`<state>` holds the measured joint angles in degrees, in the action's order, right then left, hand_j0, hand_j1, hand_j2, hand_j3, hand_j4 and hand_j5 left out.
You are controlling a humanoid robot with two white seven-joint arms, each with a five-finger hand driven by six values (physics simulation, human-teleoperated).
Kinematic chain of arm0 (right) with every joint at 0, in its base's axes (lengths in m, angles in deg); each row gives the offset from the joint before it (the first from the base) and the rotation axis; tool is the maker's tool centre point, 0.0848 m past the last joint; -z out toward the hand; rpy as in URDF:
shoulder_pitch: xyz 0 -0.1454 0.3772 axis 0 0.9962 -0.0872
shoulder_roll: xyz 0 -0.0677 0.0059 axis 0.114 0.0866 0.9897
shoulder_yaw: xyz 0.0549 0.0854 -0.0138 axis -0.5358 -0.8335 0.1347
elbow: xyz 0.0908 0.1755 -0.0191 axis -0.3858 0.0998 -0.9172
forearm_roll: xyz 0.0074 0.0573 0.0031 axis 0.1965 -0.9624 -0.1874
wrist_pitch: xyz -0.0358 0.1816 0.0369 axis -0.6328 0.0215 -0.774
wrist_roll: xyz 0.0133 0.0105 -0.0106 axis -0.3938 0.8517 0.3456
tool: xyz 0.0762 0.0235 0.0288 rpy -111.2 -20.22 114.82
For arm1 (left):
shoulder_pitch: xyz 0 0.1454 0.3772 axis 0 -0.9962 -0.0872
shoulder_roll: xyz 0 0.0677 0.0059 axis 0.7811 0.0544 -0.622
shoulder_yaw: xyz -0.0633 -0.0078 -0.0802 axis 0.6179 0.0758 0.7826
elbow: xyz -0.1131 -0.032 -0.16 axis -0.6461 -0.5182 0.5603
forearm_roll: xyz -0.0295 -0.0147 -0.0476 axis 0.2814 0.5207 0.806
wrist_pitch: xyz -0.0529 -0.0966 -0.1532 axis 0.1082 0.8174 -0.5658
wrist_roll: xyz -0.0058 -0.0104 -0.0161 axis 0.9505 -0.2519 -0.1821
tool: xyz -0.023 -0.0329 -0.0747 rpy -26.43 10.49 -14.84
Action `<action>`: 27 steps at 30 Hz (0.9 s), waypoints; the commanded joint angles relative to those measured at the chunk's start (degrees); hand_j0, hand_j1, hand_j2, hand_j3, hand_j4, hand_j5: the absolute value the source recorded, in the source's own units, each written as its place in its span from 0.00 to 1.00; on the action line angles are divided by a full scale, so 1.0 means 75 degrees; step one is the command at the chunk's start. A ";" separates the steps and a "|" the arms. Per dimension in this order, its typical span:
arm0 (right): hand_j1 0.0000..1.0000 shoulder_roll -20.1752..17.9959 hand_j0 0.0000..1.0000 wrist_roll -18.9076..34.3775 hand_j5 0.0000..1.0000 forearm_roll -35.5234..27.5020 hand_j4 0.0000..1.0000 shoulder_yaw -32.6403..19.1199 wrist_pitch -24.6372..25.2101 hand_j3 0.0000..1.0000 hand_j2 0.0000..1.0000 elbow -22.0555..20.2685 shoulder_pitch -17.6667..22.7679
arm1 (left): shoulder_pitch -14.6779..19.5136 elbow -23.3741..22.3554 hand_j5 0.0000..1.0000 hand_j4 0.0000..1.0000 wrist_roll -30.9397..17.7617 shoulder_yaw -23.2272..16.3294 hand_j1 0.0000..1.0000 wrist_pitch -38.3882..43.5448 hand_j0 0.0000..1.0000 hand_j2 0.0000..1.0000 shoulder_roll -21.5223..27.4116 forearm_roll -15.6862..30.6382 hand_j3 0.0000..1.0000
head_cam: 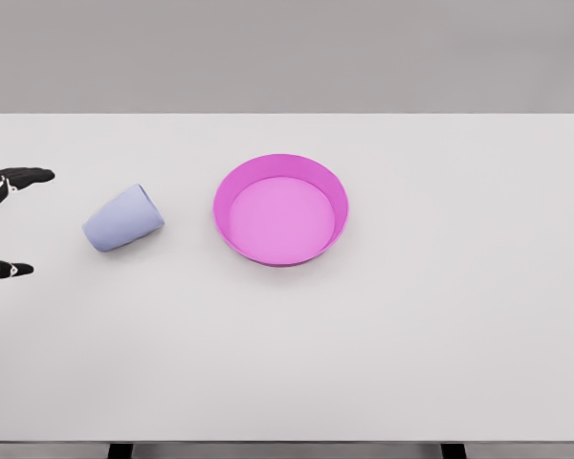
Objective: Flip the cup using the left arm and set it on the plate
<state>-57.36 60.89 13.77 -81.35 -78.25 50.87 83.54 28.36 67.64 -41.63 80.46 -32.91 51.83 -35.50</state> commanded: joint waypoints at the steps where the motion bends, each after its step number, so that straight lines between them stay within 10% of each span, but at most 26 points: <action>1: 1.00 0.0000 1.00 0.0001 1.00 0.0000 1.00 -0.0004 0.0000 1.00 1.00 0.0000 0.0000 | 0.0000 0.0054 1.00 1.00 -0.0004 -0.0025 1.00 0.0101 1.00 1.00 0.0249 0.0071 1.00; 13: 1.00 0.0000 1.00 0.0001 1.00 0.0000 1.00 -0.0004 0.0000 1.00 1.00 0.0000 0.0000 | 0.0093 0.0182 1.00 1.00 -0.0227 -0.0564 1.00 0.3756 1.00 1.00 0.1199 0.1103 1.00; 20: 1.00 0.0000 1.00 0.0001 1.00 0.0000 1.00 0.0007 0.0000 1.00 1.00 0.0000 0.0000 | 0.1698 0.0206 1.00 1.00 -0.0238 -0.2170 1.00 0.5256 1.00 1.00 0.1152 0.1032 1.00; 27: 1.00 0.0000 1.00 0.0001 1.00 0.0000 1.00 0.0007 0.0000 1.00 1.00 0.0000 0.0000 | 0.1909 0.0241 1.00 1.00 -0.0276 -0.2708 1.00 0.5854 1.00 1.00 0.0754 0.1079 1.00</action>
<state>-57.36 60.89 13.77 -81.36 -78.26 50.88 83.54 43.29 69.36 -43.68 61.70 9.76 58.46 -27.65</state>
